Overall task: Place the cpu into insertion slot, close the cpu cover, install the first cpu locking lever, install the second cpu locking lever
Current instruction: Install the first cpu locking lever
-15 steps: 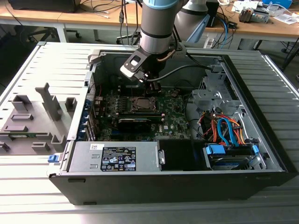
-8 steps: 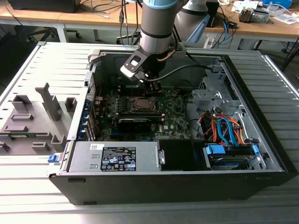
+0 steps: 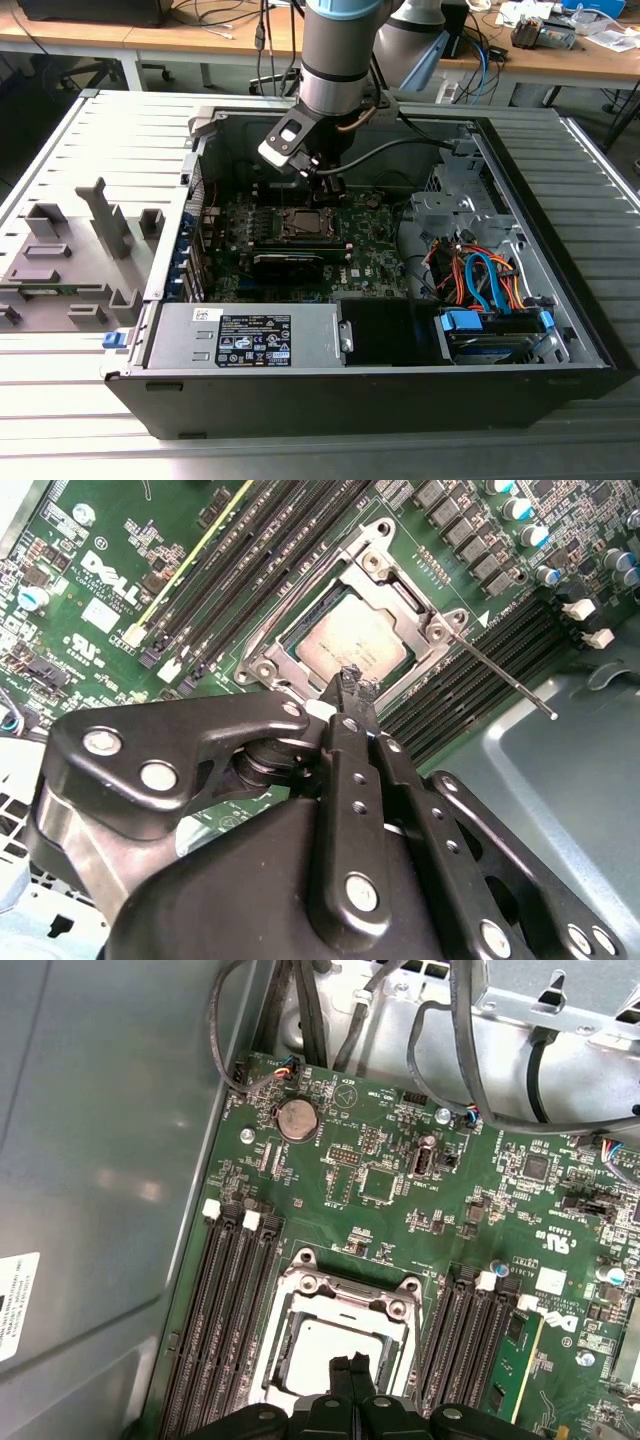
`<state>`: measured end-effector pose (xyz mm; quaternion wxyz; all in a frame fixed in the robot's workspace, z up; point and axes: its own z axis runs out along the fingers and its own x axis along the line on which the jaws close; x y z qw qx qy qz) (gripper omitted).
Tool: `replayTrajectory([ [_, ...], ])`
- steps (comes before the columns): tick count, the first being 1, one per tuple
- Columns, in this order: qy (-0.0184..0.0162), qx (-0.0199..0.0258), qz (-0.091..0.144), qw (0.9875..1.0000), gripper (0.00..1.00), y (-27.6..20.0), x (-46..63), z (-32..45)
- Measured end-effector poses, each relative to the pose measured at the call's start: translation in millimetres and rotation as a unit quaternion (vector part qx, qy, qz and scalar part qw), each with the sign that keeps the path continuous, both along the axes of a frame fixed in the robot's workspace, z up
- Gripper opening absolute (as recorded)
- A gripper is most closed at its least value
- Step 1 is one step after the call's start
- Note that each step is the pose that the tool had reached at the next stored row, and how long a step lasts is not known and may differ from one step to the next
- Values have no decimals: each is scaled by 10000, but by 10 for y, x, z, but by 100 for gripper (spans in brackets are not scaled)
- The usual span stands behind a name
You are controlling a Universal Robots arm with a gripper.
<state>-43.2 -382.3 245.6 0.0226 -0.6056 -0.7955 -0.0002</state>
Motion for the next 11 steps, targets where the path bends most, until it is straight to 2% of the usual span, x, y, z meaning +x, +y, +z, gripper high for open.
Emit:
replayTrajectory([
  [8,0,0,50,10000,11,0,0,0],
  [11,0,0,169,9999,11,0,0,0],
])
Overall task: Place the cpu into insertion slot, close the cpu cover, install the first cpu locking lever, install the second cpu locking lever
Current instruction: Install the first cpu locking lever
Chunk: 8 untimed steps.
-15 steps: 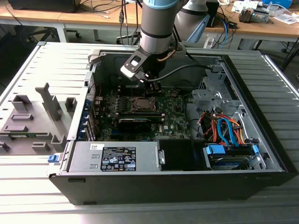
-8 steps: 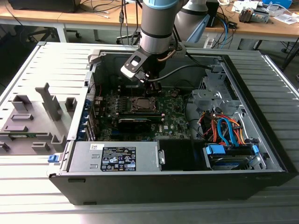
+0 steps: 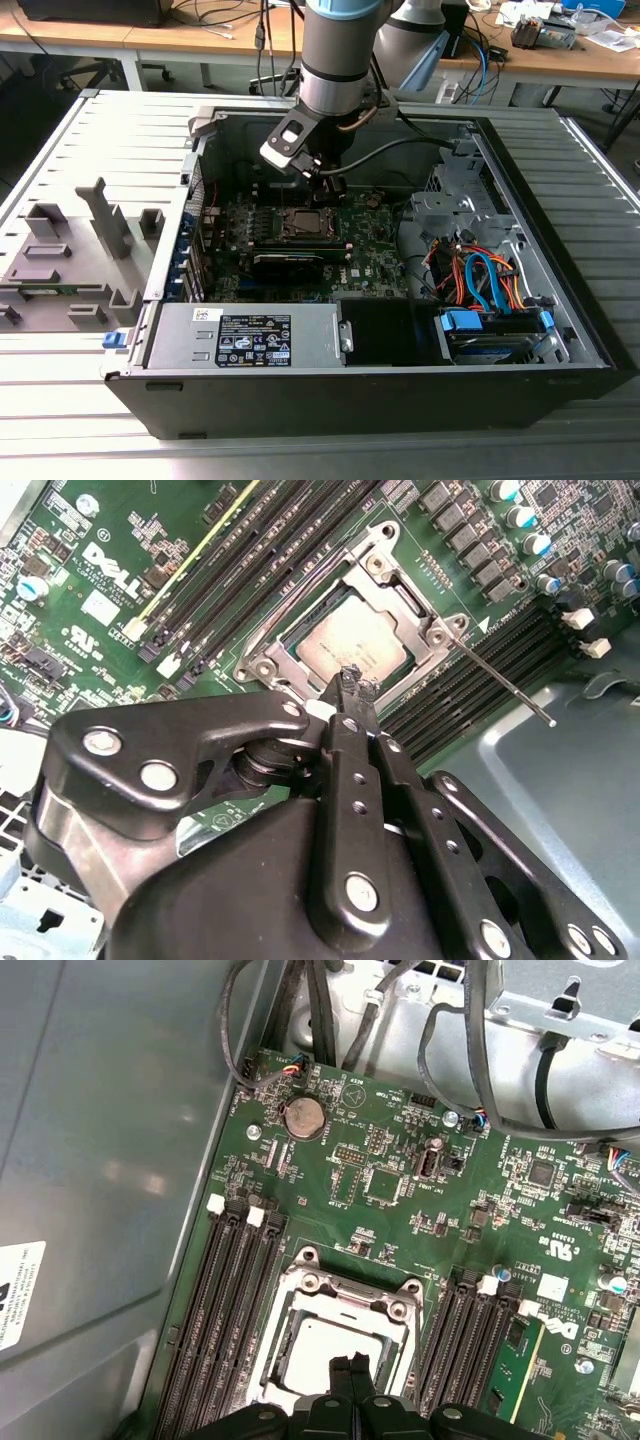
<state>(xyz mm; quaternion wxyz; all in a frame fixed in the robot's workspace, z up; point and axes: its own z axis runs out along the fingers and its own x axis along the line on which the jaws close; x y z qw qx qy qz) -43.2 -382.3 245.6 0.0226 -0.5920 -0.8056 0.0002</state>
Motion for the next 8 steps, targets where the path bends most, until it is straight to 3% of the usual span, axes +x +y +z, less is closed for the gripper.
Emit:
replayTrajectory([
  [8,0,0,55,10000,11,0,0,0],
])
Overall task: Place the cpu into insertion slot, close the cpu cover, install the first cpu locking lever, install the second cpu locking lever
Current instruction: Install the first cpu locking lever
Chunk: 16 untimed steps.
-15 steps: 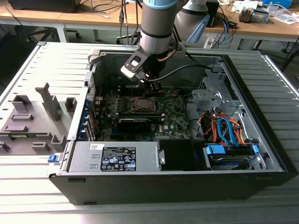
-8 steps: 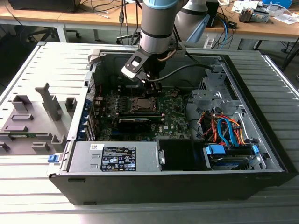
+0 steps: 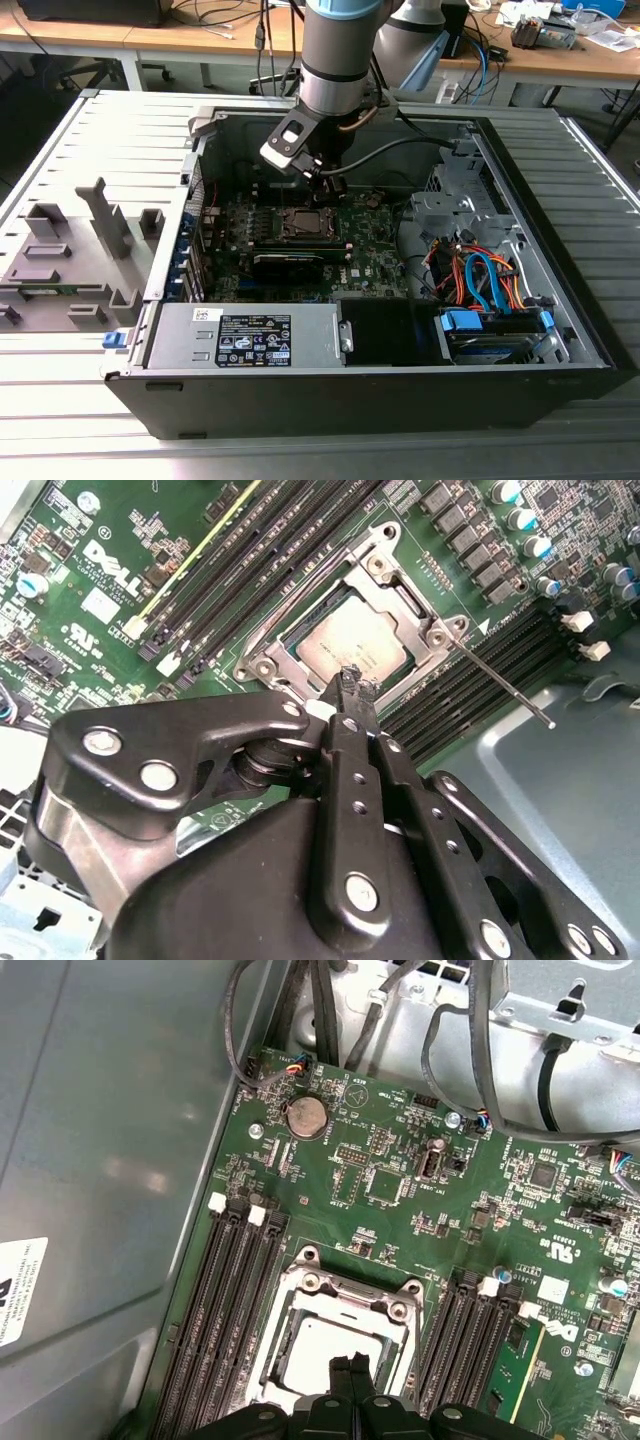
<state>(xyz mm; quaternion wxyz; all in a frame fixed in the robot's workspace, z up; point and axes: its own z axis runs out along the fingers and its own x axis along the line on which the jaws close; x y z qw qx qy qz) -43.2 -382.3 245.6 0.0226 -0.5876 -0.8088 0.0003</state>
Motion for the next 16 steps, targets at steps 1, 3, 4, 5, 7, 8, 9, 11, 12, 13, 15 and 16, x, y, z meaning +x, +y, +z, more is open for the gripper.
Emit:
replayTrajectory([
  [1,0,0,8,10000,11,0,0,0],
  [3,0,0,23,10000,11,0,0,0],
  [4,0,0,34,10000,11,0,0,0],
  [5,0,0,39,10000,11,0,0,0],
  [7,0,0,55,10000,11,0,0,0],
  [8,0,0,67,10000,11,0,0,0],
  [9,0,0,77,10000,11,0,0,0],
  [11,0,0,89,10000,11,0,0,0],
  [12,0,0,97,10000,11,0,0,0],
  [13,0,0,110,9999,11,0,0,0],
  [15,0,0,122,9999,11,0,0,0],
  [16,0,0,130,9999,11,0,0,0],
])
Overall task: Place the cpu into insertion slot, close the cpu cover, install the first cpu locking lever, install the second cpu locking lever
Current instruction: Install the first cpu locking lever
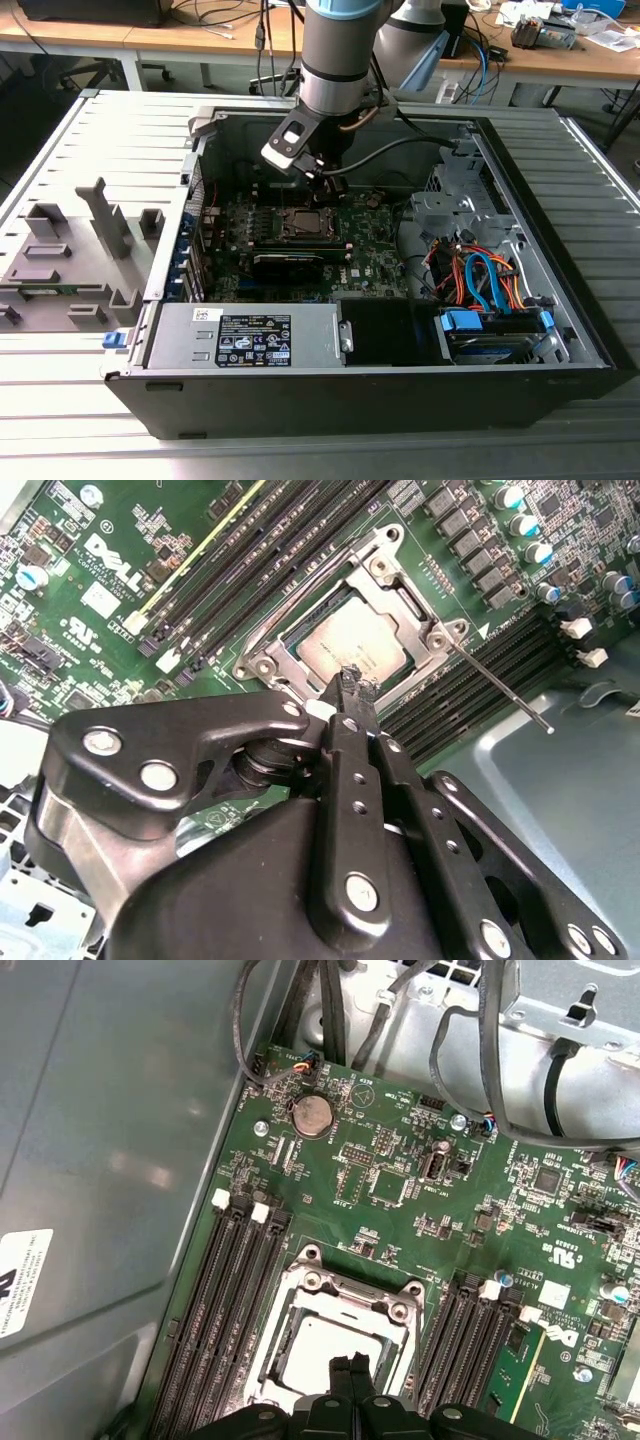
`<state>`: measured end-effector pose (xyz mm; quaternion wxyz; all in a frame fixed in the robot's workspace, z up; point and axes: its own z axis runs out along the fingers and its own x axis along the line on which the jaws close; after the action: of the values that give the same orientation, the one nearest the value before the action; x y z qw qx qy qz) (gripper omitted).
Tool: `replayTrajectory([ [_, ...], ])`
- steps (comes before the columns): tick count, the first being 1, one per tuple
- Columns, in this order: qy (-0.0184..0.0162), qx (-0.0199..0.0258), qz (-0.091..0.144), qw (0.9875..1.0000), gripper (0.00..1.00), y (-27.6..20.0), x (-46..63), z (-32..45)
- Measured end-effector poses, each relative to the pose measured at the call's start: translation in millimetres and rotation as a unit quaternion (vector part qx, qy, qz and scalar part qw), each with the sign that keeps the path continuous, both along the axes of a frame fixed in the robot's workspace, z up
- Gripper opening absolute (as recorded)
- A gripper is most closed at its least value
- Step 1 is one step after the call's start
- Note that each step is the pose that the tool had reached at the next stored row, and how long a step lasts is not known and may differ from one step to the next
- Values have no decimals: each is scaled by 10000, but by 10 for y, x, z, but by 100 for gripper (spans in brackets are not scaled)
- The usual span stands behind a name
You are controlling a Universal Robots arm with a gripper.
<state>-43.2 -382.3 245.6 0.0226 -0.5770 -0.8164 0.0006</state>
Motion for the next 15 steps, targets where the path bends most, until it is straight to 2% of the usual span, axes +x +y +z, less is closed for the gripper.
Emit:
replayTrajectory([
  [15,0,0,112,9999,11,0,0,0],
])
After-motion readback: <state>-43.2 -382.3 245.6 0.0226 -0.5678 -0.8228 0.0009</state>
